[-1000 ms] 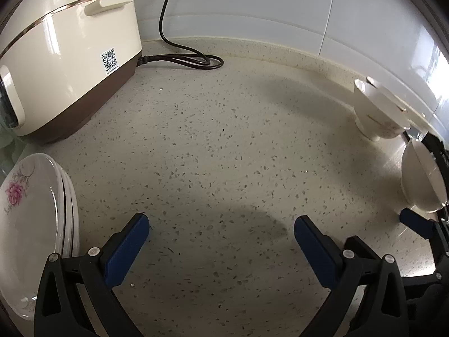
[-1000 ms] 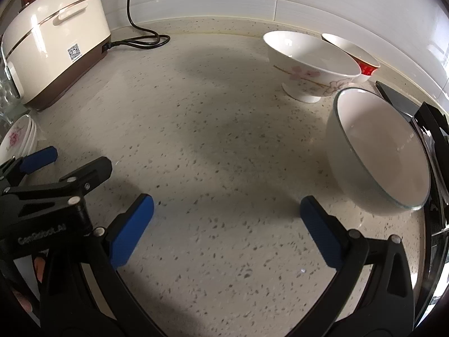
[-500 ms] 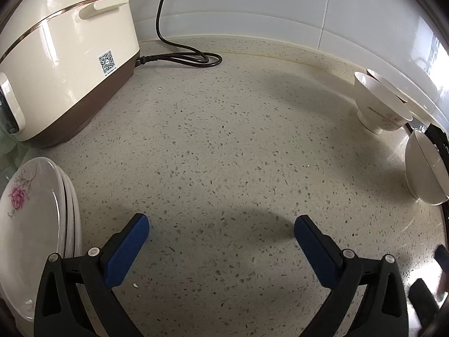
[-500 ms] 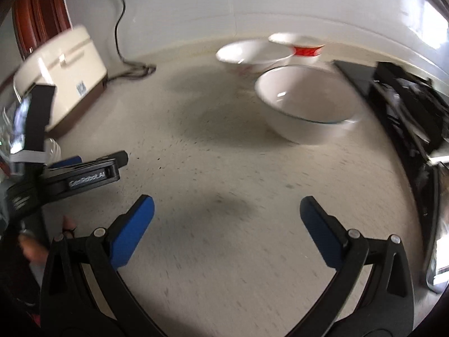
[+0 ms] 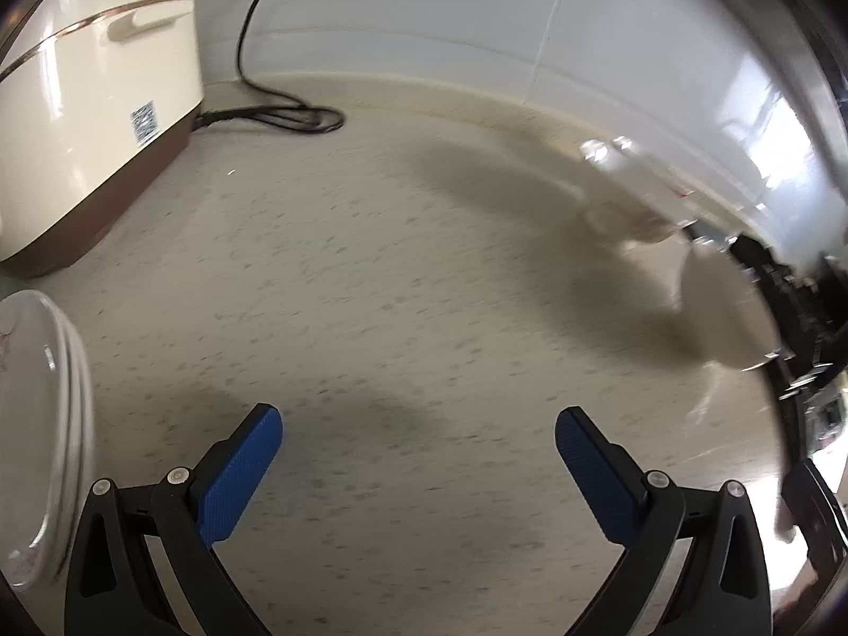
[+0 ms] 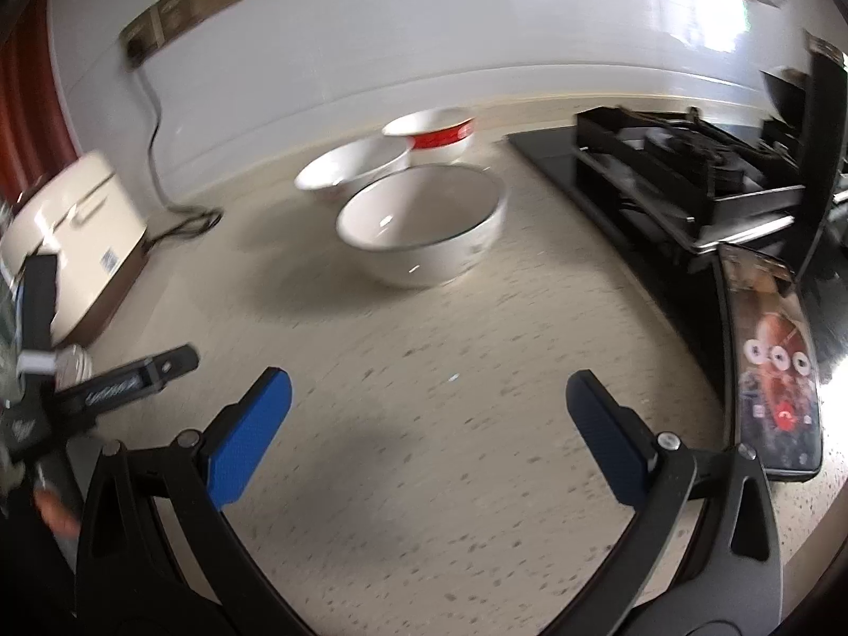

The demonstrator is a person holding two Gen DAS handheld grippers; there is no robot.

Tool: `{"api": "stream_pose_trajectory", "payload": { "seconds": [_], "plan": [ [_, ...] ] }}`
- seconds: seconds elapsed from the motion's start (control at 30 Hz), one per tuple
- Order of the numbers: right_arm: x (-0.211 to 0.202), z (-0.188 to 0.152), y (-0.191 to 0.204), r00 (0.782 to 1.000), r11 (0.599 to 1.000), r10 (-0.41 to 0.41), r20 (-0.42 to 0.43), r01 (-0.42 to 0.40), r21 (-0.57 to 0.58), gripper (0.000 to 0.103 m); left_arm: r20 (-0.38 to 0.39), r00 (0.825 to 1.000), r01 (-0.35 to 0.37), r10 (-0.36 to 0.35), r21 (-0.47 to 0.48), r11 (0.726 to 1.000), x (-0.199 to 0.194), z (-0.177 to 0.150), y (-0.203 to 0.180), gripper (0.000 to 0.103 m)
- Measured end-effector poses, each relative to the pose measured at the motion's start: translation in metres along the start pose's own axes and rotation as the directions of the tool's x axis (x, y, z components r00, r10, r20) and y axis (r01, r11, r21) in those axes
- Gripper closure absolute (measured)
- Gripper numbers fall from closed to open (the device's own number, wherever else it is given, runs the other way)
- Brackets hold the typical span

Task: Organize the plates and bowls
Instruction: 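Move both open tools toward the large green-rimmed white bowl by the stove, then grasp the green-rimmed bowl rim with the right tool while the left tool grasps it too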

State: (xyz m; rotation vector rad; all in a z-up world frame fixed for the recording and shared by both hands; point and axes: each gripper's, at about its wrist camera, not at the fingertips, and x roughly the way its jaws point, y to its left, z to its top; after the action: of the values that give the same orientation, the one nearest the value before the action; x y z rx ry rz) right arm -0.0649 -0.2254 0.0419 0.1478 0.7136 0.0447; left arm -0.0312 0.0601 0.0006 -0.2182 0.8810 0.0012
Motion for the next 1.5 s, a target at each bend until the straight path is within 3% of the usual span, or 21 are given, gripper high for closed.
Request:
{"api": "stream_pose_trajectory", "payload": {
  "seconds": [0.13,0.27,0.53,0.67,0.83,0.93,1.03,1.27,1.5],
  "plan": [
    [0.000,0.013,-0.019,0.998,0.996,-0.055,0.014,0.054,0.066,0.000,0.068,0.996,0.055,-0.057,0.036,0.998,-0.013,0.003,-0.013,0.000],
    [0.003,0.032,-0.045,0.999,0.988,-0.039,0.016,0.037,0.148,0.000,0.095,0.991,0.087,-0.094,0.076,0.993,-0.022,0.009,-0.027,0.000],
    [0.010,0.059,-0.072,0.999,0.976,0.030,0.037,-0.037,0.215,0.000,0.078,0.987,0.132,-0.139,0.095,0.987,-0.019,0.010,-0.044,0.000],
    [0.030,0.072,-0.076,0.997,0.963,0.071,0.008,-0.071,0.260,0.000,0.073,0.981,0.171,-0.180,0.118,0.978,-0.020,0.018,-0.061,0.000],
    [0.055,0.082,-0.061,0.996,0.969,0.086,-0.032,-0.076,0.237,0.000,0.073,0.970,0.228,-0.232,0.062,0.972,-0.017,0.048,-0.077,0.000],
    [0.067,0.089,-0.058,0.998,0.975,0.050,-0.045,-0.039,0.221,0.005,0.051,0.967,0.247,-0.251,0.066,0.967,-0.008,0.063,-0.101,0.000],
    [0.076,0.093,-0.064,0.997,0.973,0.048,-0.067,-0.031,0.231,0.018,0.027,0.968,0.248,-0.249,0.039,0.968,0.006,0.071,-0.120,0.000],
    [0.089,0.087,-0.071,0.994,0.973,0.043,-0.101,-0.018,0.230,0.024,-0.002,0.969,0.246,-0.247,-0.013,0.969,0.040,0.068,-0.144,0.000],
    [0.093,0.088,-0.076,0.994,0.976,0.029,-0.102,-0.006,0.217,0.024,-0.014,0.977,0.214,-0.215,-0.041,0.976,0.052,0.064,-0.141,0.000]
  ]
}}
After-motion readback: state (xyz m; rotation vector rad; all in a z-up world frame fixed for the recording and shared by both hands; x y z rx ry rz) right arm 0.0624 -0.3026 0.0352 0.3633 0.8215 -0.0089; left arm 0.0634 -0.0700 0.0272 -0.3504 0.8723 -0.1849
